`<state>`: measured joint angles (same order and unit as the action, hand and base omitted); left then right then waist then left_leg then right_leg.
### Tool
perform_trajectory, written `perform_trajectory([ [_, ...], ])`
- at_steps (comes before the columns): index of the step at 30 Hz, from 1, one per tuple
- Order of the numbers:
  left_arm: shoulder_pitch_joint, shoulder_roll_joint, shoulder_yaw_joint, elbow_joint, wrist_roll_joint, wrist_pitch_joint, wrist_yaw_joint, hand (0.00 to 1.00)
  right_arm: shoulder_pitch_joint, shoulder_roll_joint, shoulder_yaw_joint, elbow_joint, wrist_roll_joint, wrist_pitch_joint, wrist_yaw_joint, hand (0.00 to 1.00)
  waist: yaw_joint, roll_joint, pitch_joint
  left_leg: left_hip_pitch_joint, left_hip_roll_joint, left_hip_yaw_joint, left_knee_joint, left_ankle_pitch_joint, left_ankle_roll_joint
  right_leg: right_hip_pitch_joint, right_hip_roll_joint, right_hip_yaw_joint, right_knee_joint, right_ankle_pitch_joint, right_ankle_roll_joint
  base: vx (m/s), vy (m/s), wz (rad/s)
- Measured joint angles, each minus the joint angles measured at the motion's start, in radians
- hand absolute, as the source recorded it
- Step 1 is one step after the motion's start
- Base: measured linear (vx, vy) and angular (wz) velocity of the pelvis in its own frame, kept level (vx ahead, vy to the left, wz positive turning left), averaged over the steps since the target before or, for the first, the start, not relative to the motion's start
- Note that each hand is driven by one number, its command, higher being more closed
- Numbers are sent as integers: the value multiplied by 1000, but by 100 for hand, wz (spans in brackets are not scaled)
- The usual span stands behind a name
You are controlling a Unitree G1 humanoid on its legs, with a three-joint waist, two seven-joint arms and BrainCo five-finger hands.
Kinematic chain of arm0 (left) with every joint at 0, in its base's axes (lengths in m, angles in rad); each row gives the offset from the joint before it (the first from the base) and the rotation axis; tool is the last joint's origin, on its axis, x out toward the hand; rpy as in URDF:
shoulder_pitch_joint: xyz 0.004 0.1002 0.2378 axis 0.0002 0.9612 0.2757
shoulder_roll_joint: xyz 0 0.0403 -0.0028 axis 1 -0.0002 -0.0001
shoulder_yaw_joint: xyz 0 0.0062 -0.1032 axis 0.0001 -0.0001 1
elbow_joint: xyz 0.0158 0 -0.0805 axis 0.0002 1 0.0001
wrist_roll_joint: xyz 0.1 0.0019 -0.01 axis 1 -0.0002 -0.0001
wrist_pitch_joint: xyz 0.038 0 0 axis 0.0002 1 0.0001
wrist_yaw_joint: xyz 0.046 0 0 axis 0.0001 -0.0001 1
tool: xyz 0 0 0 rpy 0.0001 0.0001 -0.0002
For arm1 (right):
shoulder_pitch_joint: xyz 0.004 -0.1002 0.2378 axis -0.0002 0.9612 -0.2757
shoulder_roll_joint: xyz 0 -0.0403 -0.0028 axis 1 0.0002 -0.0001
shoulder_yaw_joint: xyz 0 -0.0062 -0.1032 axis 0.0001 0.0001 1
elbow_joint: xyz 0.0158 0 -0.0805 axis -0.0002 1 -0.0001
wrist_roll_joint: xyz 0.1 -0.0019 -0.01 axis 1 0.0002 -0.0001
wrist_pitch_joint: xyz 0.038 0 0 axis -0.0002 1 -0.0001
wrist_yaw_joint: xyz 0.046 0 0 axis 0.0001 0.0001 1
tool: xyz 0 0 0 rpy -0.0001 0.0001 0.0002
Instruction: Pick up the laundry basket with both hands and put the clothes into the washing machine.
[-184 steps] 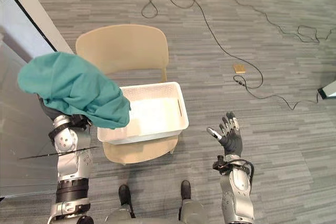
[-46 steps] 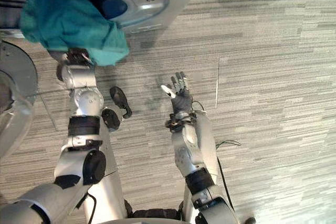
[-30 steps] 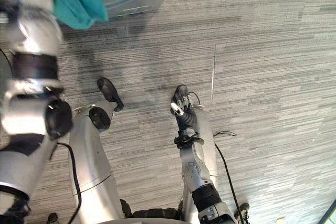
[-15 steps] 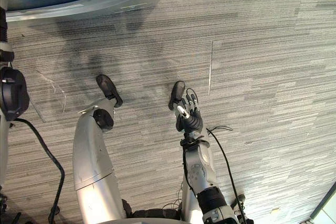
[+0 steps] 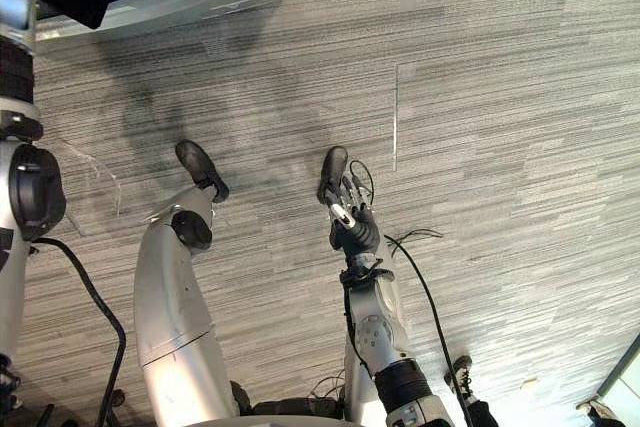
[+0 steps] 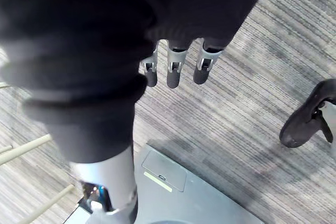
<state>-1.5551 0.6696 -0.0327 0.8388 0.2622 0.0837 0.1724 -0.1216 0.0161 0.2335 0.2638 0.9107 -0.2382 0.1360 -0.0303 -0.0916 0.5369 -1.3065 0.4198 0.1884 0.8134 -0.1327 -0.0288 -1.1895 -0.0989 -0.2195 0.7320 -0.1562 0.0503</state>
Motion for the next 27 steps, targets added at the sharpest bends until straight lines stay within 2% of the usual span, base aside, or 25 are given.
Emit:
perform_trajectory([
  [4,65,2,135,0,-194,0,-2,0,1,-10,0,29,-1,19,-3,0,1,-2,-2,38,-1,2,-14,7,-3,35,1,-1,-5,0,0,18,-2,7],
  [5,101,2,224,-2,-238,-1,3,0,1,-10,0,33,-1,25,-4,0,1,-2,-2,49,-2,2,-21,15,-4,42,1,-2,-5,0,-1,8,4,6],
  [8,146,2,319,-2,-261,2,3,0,1,-10,0,38,-1,29,-4,0,3,-2,-2,55,-4,1,-36,28,-6,46,-1,-7,-12,7,-11,1,1,6],
  [12,218,-21,469,-10,-382,13,5,0,-3,-12,-5,48,-1,30,-20,0,7,-2,-2,70,-20,-7,-71,60,-12,56,-10,-21,-9,8,-15,-9,-5,14],
  [16,314,-54,550,-20,-489,12,1,0,-29,-12,-8,108,0,31,-33,0,12,-6,-6,109,-23,-18,-84,73,-25,90,-11,-26,1,1,-32,-10,-19,10],
  [19,371,-74,553,-94,-497,5,1,0,-40,-12,-14,134,0,32,-39,0,13,-23,-20,120,-38,-27,-115,88,-37,91,-21,-32,14,-6,-45,-16,-31,18],
  [22,450,-99,531,-195,-494,-15,4,0,-48,-13,-36,140,0,32,-49,0,13,-23,-20,128,-45,-45,-116,103,-34,106,-27,-49,26,-12,-53,-3,-25,19],
  [25,688,-157,423,-405,-496,-66,10,0,-45,-14,-69,147,-2,32,-54,0,19,-23,-20,180,-59,-50,-115,105,-36,154,-46,-55,54,-39,-57,7,-25,26],
  [27,918,-256,343,-561,-519,-118,7,0,-34,-19,-93,142,-22,30,-53,0,34,-17,-22,248,-73,-49,-121,102,-38,214,-64,-53,75,-67,-55,8,-50,28],
])
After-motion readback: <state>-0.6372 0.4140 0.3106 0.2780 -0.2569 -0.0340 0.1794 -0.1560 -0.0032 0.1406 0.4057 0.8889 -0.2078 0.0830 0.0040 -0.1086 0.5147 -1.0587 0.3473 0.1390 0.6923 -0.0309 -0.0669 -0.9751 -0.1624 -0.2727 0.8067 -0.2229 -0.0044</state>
